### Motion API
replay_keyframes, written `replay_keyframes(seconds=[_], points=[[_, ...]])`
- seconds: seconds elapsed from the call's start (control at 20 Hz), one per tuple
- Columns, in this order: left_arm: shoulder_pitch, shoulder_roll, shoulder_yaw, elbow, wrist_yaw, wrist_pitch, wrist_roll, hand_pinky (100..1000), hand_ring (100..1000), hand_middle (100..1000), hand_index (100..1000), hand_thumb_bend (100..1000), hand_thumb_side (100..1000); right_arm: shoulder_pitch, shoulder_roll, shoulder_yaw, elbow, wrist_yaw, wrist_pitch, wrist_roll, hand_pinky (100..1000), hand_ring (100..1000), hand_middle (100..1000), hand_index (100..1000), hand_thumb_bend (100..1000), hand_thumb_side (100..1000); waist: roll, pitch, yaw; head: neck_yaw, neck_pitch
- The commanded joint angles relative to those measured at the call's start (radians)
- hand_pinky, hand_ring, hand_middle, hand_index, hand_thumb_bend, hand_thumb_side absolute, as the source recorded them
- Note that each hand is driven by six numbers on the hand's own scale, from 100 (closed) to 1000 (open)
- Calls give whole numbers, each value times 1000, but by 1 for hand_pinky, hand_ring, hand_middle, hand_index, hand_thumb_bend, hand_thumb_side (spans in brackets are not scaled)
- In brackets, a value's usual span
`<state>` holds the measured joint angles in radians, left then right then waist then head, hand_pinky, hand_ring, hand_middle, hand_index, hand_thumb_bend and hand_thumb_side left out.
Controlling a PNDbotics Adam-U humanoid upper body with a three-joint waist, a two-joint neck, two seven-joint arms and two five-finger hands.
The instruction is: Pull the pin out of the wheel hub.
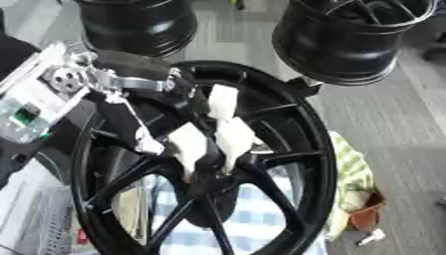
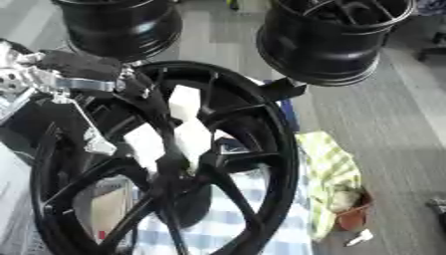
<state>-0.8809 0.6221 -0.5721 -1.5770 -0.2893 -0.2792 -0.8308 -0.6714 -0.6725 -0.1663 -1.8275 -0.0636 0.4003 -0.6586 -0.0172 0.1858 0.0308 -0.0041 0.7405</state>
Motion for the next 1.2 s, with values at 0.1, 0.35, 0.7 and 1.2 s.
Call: replay_keyframes(seconds=[0.1,0.35,0.7,1.2], points=[[-21,-3,-5,40,-22,-110,-76,864,863,752,883,374,371,-19,-16,-12,-9,-5,1,-17,753,654,650,761,101,313,-1,-14,-2,5,9],[-22,-19,-9,95,-43,-134,-76,854,841,713,858,354,360,-21,-13,-13,-11,-7,0,-24,752,653,649,760,105,311,-2,-14,-4,7,14],[-21,-30,-26,126,-60,-170,-76,843,807,648,809,288,339,-20,-8,-19,-9,-7,-1,-45,752,652,648,759,114,310,-2,-14,-6,9,16],[-26,-32,-38,102,-6,-170,-76,836,779,600,780,235,326,-14,-3,-24,-2,-19,7,-75,751,650,646,758,114,322,0,-14,-7,8,9]])
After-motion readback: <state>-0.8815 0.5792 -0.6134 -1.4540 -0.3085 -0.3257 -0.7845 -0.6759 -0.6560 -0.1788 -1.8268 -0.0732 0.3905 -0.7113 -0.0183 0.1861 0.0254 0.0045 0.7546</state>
